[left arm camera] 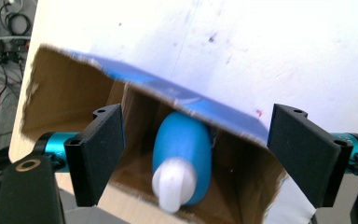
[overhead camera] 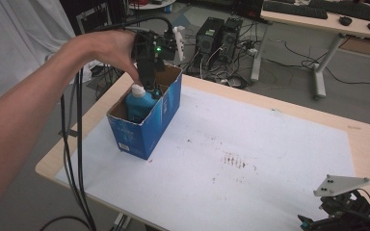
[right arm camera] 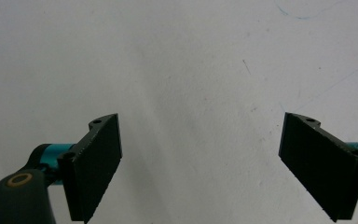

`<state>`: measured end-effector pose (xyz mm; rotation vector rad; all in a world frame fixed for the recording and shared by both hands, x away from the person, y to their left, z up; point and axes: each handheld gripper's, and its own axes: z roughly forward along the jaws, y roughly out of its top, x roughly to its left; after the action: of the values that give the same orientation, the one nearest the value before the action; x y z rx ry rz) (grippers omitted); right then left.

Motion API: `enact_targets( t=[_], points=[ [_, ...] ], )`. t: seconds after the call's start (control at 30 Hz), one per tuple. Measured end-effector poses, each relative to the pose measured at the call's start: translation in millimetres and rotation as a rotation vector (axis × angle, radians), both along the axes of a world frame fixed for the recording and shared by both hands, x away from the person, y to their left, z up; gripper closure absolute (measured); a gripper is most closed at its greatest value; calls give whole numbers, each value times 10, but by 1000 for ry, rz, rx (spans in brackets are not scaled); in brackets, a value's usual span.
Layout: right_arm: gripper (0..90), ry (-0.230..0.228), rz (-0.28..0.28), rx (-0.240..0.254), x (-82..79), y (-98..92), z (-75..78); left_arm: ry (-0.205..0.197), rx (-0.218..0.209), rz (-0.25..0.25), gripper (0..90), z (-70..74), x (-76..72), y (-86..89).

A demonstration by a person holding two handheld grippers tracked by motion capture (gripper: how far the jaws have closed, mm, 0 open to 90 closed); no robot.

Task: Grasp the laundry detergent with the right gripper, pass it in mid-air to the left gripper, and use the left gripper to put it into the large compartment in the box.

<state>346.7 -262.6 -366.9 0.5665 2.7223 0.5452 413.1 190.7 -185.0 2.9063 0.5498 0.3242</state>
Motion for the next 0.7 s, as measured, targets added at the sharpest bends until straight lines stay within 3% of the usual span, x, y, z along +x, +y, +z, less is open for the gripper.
enact_targets(
  t=[0.2, 0.4, 0.53, 0.7],
  points=[
    [126, -5, 1, -1, -4, 10, 25, -4, 4, -63, 160, -10, 23, -310],
    [126, -12, 0, 5, -9, -7, 49, 4, 1, -95, 160, -111, 40, -606],
    [126, -14, -7, 6, 0, -14, 68, 6, -25, -107, 160, -267, 37, -790],
    [126, -24, -21, 23, 28, -5, 117, 40, -57, -124, 159, -542, 20, -1002]
  ],
)
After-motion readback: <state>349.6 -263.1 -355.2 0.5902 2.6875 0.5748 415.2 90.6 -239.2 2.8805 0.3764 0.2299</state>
